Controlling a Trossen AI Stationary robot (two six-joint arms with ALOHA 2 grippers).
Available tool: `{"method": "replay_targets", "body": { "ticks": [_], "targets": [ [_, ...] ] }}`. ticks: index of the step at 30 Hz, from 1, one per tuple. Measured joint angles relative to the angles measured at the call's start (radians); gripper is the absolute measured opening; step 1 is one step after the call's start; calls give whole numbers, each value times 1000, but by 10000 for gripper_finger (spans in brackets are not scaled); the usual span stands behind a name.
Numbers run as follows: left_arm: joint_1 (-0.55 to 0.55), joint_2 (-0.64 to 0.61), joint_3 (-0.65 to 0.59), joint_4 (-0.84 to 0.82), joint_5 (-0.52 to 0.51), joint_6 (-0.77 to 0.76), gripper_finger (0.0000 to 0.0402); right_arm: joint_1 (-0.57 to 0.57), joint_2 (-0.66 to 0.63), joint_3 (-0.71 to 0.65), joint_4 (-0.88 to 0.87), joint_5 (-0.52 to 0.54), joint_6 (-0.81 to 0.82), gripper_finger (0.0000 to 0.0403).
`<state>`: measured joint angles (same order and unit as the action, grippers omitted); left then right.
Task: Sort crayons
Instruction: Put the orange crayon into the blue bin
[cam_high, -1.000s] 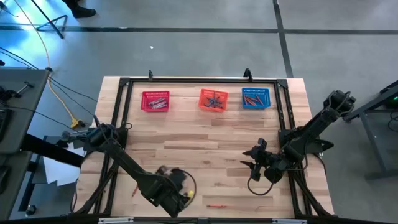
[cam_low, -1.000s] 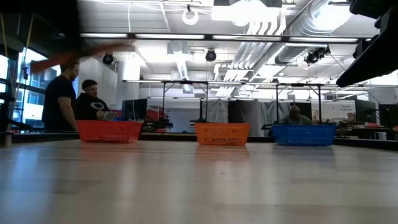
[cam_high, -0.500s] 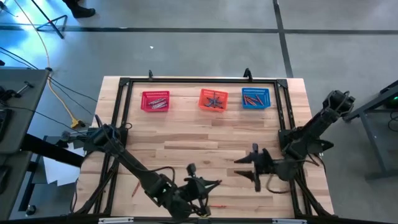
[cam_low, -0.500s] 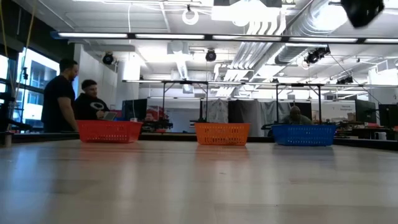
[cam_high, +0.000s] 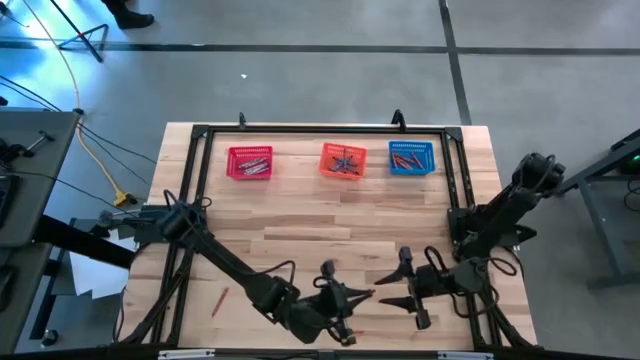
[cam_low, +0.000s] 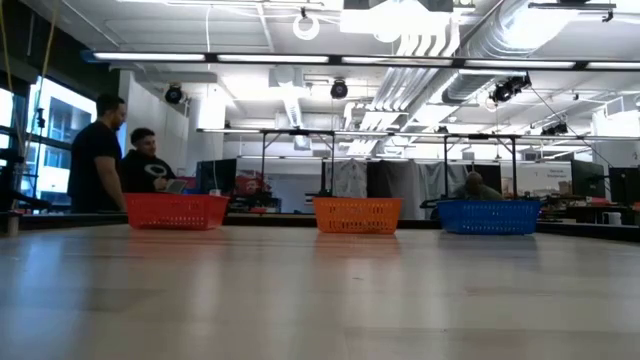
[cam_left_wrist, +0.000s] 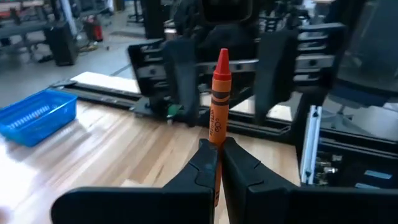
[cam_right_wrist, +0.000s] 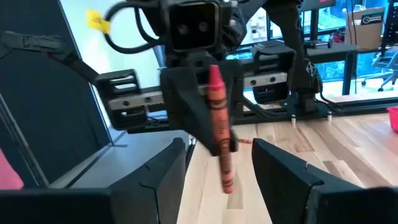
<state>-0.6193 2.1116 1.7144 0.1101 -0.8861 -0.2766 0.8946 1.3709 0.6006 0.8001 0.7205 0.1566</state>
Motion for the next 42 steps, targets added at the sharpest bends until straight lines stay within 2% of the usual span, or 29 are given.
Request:
{"method": "replay_targets", "body": {
  "ticks": [4, 9, 12, 27, 35, 38, 42],
  "targets": [
    [2, 12, 0, 71, 44, 52, 0, -11, 18, 0, 35, -24, 0, 181],
    [7, 19, 0, 80, 54, 54, 0, -28, 24, 0, 73, -145, 7, 181],
    [11, 19, 0, 84, 72, 54, 0, -31, 24, 0, 88, -171, 18, 181],
    [31, 19, 0, 101, 109, 53, 0, -31, 24, 0, 97, -172, 18, 181],
    [53, 18, 0, 105, 178, 52, 0, -31, 24, 0, 107, -173, 0, 181],
    [57, 18, 0, 106, 179, 52, 0, -31, 24, 0, 113, -172, -1, 169],
    [57, 18, 0, 108, 183, 52, 0, -32, 24, 0, 115, -169, -1, 124]
  ]
}}
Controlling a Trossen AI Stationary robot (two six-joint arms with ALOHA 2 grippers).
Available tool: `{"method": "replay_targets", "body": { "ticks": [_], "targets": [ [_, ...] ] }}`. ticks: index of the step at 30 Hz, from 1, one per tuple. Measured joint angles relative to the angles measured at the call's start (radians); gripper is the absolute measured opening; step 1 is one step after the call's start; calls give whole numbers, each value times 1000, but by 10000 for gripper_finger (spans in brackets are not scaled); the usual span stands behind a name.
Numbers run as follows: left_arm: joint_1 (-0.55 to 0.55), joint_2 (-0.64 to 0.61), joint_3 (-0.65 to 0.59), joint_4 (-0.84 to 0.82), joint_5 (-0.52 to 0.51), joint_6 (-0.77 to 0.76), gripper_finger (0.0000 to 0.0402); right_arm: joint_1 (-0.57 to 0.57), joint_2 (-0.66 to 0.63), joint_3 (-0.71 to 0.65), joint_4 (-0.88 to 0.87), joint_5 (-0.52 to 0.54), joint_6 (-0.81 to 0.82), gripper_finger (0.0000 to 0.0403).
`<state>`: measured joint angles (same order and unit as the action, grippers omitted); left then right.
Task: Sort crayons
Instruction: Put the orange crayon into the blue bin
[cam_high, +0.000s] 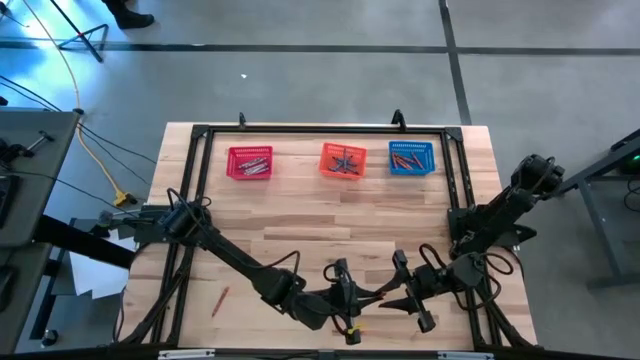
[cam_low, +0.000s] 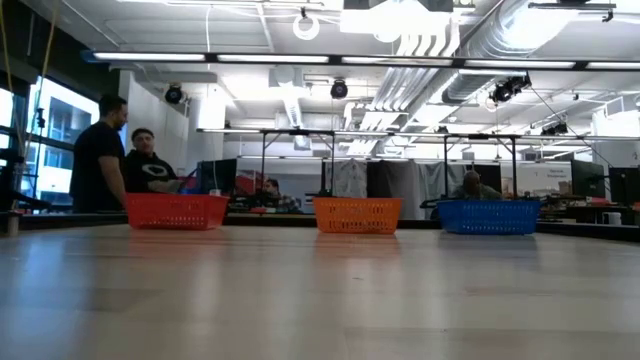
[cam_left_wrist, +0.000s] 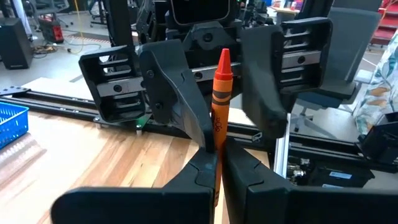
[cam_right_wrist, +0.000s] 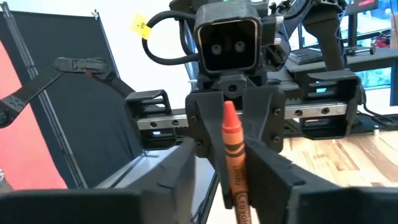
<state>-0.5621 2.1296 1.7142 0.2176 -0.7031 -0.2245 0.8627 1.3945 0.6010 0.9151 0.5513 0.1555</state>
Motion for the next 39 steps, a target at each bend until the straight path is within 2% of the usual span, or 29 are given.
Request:
{"method": "replay_targets", "body": {
  "ticks": [6, 8, 12, 15, 32, 39],
  "targets": [
    [-1, 0, 0, 4, 8, -1, 0, -1, 0, 0, -1, 11, -5, 25],
    [-1, -1, 0, 4, 23, -1, 0, 0, 0, 0, -1, 15, -7, 12],
    [2, -2, 0, 2, 71, -1, 1, 2, 0, 0, -3, 29, 1, 20],
    [2, -2, 0, 0, 78, -1, 8, 2, 0, 0, -3, 30, 0, 9],
    [2, -2, 0, -17, 67, 1, 98, 1, 0, 0, 1, 43, 1, 5],
    [2, -2, 0, -46, 59, 0, 108, 3, 0, 1, -48, 144, 3, 5]
  ]
}}
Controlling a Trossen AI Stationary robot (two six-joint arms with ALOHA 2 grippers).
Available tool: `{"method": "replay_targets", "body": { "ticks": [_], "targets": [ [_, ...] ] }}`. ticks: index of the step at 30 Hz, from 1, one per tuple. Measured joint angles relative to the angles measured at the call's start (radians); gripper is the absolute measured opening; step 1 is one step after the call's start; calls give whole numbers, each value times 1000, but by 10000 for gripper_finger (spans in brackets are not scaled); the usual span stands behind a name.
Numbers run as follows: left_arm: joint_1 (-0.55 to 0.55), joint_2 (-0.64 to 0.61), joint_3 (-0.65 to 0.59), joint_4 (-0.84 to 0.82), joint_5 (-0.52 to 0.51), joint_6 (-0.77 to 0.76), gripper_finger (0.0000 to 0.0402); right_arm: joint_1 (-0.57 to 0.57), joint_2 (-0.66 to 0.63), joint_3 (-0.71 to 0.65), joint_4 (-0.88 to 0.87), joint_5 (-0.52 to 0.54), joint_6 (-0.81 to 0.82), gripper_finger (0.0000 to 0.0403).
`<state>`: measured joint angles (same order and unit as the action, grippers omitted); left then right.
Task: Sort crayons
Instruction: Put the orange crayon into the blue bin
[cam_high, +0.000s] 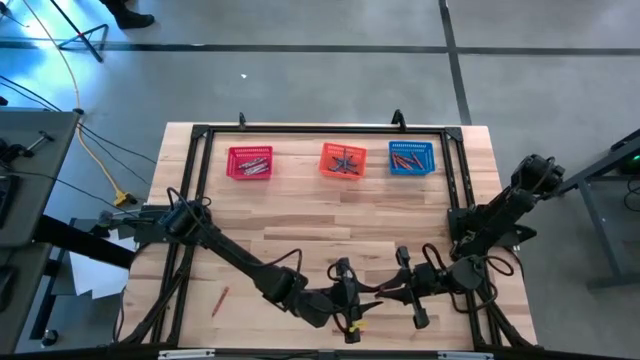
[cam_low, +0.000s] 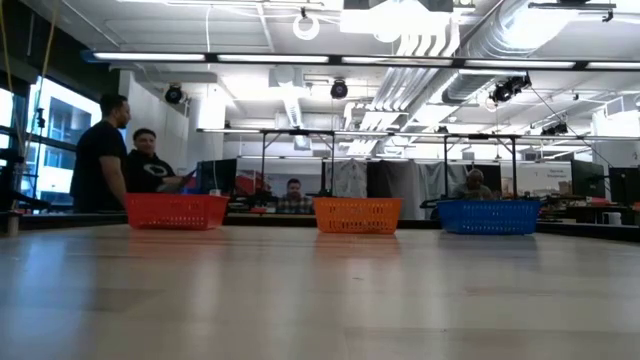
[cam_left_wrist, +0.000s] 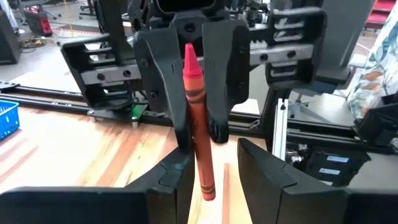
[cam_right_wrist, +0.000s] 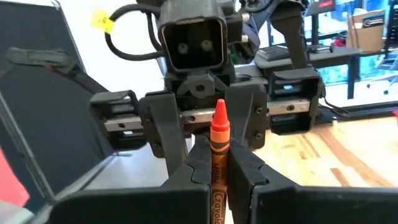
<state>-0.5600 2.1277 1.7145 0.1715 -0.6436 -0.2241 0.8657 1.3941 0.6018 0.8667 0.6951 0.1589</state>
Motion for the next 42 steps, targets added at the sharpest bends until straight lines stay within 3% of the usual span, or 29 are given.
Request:
{"method": "replay_targets", "body": {
  "ticks": [5, 8, 18, 24, 29, 33, 36, 42],
  "targets": [
    [1, 0, 0, -17, -4, 0, 108, 3, -43, 0, -71, 19, 22, 5],
    [-1, 0, 0, -28, -4, 0, 108, 18, -102, 0, -195, 92, 56, 5],
    [0, 0, 0, -23, -5, 0, 108, 90, -362, 0, -752, 284, 340, 5],
    [-1, 0, 0, -23, -7, 0, 108, 65, -516, 0, -1125, 427, 583, 5],
    [-1, 0, 0, -34, -7, 0, 108, -48, -586, 0, -1453, 446, 848, 5],
    [-1, 0, 0, -65, -7, 16, 108, -189, -600, 0, -1631, 399, 985, 5],
    [-1, 0, 0, -91, -7, 45, 108, -319, -597, 0, -1672, 337, 975, 5],
    [6, 0, 0, -132, -13, 53, 108, -611, -597, 0, -1637, 222, 790, 5]
  ]
}}
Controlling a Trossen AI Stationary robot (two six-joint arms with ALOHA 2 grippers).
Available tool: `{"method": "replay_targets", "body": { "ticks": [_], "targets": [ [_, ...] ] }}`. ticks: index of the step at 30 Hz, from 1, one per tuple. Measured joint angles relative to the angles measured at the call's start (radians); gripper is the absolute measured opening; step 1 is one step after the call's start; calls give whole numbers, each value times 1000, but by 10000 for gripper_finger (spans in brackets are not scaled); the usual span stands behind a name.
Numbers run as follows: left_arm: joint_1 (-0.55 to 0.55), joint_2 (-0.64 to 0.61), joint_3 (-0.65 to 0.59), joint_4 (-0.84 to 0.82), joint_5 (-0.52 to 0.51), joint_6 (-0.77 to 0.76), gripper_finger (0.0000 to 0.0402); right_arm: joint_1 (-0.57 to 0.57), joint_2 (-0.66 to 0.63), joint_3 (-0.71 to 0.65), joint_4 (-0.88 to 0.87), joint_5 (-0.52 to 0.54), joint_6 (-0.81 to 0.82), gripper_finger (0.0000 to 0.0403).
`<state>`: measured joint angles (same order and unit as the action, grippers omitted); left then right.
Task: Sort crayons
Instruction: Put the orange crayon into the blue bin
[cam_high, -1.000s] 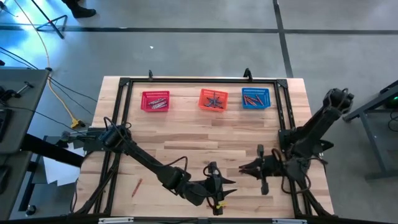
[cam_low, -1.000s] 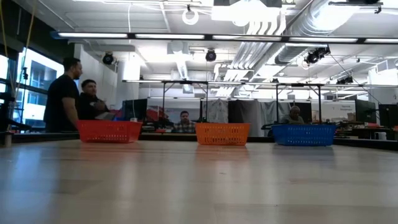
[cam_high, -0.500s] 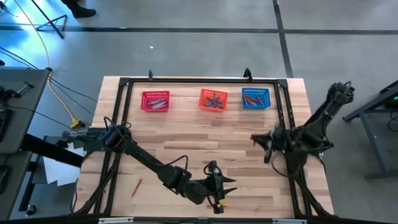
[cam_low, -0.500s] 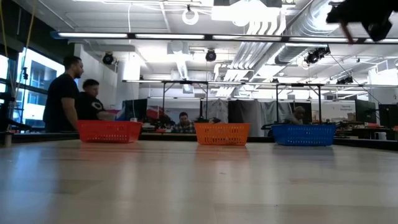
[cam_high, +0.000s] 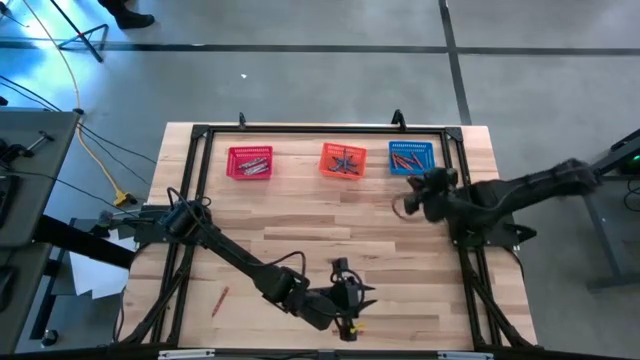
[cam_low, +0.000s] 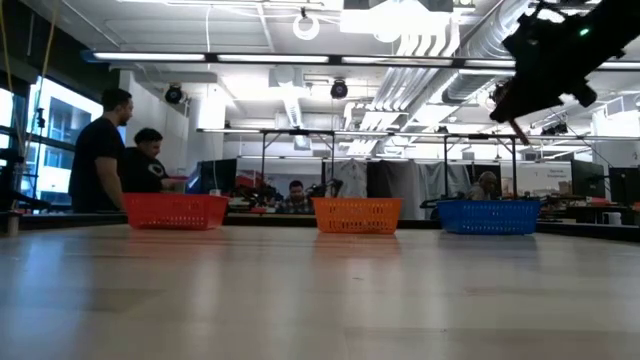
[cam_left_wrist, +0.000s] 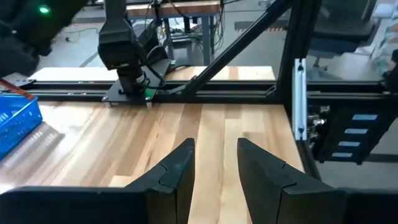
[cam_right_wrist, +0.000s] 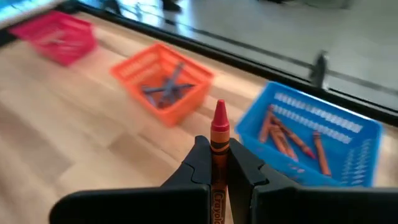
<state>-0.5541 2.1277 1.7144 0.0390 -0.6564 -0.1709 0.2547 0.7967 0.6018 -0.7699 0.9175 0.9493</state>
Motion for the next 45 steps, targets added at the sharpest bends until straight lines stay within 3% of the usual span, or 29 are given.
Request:
{"method": "replay_targets", "body": {
  "ticks": [6, 11, 18, 22, 30, 45],
  "targets": [
    [14, 0, 0, -43, -5, 46, 108, -273, 48, 0, 149, -237, -228, 5],
    [29, 0, 0, -44, -6, 71, 108, -460, 116, 0, 272, -347, -414, 5],
    [31, 0, 0, -79, -6, 100, 108, -728, 244, -1, 286, -510, -590, 5],
    [31, 0, 0, -100, -6, 123, 108, -838, 303, -1, 312, -547, -655, 5],
    [37, 0, 0, -106, -6, 123, 108, -960, 322, 35, 363, -627, -741, 5],
    [71, 0, 0, -125, -6, 121, 108, -988, 359, 260, -8, -599, -1056, 5]
  ]
}}
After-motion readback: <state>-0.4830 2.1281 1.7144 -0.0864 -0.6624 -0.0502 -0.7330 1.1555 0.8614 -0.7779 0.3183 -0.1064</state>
